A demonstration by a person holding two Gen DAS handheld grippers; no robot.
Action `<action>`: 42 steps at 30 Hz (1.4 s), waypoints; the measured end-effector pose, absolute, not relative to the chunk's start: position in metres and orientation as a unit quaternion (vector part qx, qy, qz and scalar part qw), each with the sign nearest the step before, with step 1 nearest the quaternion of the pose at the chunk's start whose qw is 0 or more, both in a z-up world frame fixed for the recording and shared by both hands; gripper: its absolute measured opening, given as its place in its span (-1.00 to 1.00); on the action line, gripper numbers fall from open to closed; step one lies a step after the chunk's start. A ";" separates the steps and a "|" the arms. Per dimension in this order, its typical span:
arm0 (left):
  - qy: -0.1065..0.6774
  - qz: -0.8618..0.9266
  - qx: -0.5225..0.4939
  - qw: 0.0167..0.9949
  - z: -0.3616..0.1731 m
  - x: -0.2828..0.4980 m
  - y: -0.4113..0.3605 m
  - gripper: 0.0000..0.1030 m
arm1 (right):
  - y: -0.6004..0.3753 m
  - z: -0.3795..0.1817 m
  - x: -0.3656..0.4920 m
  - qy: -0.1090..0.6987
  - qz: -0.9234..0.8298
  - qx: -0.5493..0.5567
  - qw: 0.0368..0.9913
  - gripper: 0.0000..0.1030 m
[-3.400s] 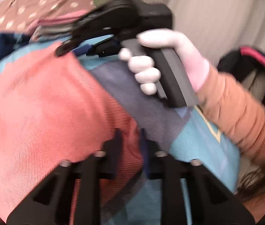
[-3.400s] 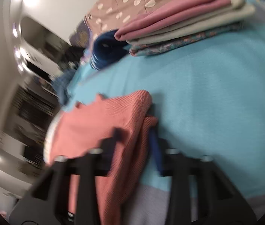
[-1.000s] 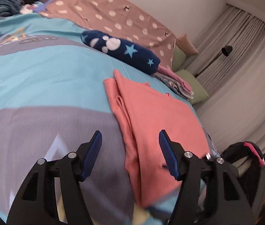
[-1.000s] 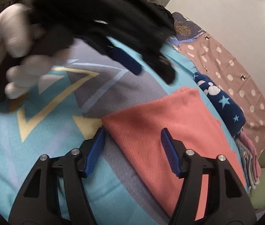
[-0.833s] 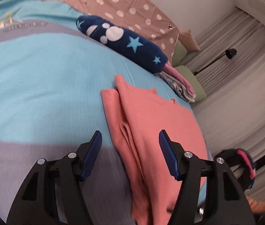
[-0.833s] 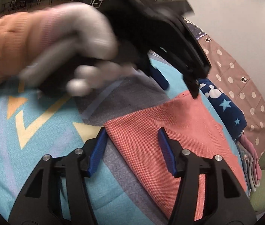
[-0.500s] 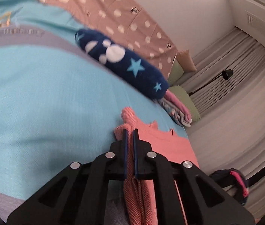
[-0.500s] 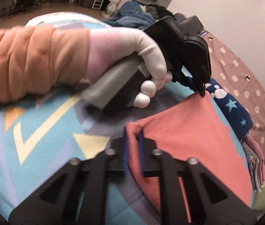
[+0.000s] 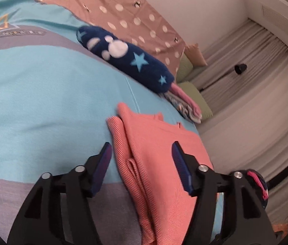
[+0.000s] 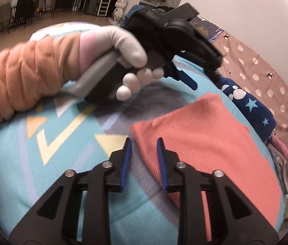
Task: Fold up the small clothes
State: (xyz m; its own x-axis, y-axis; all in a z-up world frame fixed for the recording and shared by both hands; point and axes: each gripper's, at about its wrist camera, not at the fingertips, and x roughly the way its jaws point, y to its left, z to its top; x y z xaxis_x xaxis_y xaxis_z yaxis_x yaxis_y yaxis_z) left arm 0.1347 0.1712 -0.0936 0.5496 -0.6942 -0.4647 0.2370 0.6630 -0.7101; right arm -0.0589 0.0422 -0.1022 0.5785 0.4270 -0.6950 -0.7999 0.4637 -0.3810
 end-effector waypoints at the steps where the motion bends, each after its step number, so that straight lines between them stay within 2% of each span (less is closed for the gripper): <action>1: 0.394 -0.275 -0.291 0.827 -0.098 0.137 0.166 0.27 | 0.042 -0.104 -0.062 0.259 0.368 -0.362 0.816 -0.24; 4: 0.396 -0.270 -0.278 0.832 -0.104 0.145 0.155 0.36 | 0.042 -0.107 -0.056 0.263 0.341 -0.364 0.826 -0.04; 8: 0.396 -0.268 -0.277 0.834 -0.104 0.156 0.151 0.45 | 0.049 -0.113 -0.049 0.271 0.328 -0.366 0.828 -0.02; 11: 0.393 -0.276 -0.264 0.836 -0.103 0.156 0.147 0.58 | 0.063 -0.120 -0.057 0.242 0.301 -0.399 0.832 0.01; 16: 0.385 -0.286 -0.285 0.830 -0.105 0.157 0.154 0.57 | 0.065 -0.120 -0.053 0.247 0.299 -0.389 0.836 -0.01; 17: 0.387 -0.283 -0.283 0.831 -0.105 0.159 0.154 0.43 | 0.065 -0.120 -0.048 0.255 0.298 -0.381 0.837 -0.03; 18: 0.391 -0.279 -0.280 0.831 -0.105 0.162 0.152 0.12 | 0.066 -0.119 -0.043 0.260 0.296 -0.377 0.839 -0.03; 19: 0.404 -0.274 -0.280 0.827 -0.108 0.168 0.151 -0.11 | 0.068 -0.119 -0.039 0.263 0.290 -0.373 0.841 -0.04; 20: 0.416 -0.267 -0.284 0.822 -0.112 0.174 0.150 -0.56 | 0.071 -0.119 -0.035 0.265 0.288 -0.372 0.842 -0.06; 21: 0.426 -0.264 -0.295 0.813 -0.117 0.179 0.151 -0.77 | 0.075 -0.120 -0.031 0.266 0.286 -0.370 0.843 -0.10; 23: 0.428 -0.279 -0.325 0.796 -0.123 0.186 0.155 -0.81 | 0.080 -0.120 -0.026 0.273 0.297 -0.362 0.840 -0.55; 25: 0.423 -0.278 -0.318 0.802 -0.119 0.183 0.155 -0.82 | 0.079 -0.119 -0.029 0.271 0.288 -0.357 0.846 -0.80; 34: 0.404 -0.287 -0.310 0.811 -0.077 0.183 0.138 -0.82 | 0.024 -0.059 -0.013 0.272 0.304 -0.200 0.891 -0.81; 42: 0.398 -0.290 -0.272 0.827 -0.030 0.185 0.084 -0.82 | -0.059 -0.017 0.006 0.270 0.294 -0.073 0.914 -0.81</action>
State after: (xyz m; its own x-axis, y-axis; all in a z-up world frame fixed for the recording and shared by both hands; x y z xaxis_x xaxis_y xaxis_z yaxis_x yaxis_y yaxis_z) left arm 0.1855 0.0844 -0.0300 0.5155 -0.6955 -0.5005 0.2634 0.6844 -0.6798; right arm 0.0061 -0.0587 -0.0174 0.6815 0.4969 -0.5372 -0.5762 0.8169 0.0246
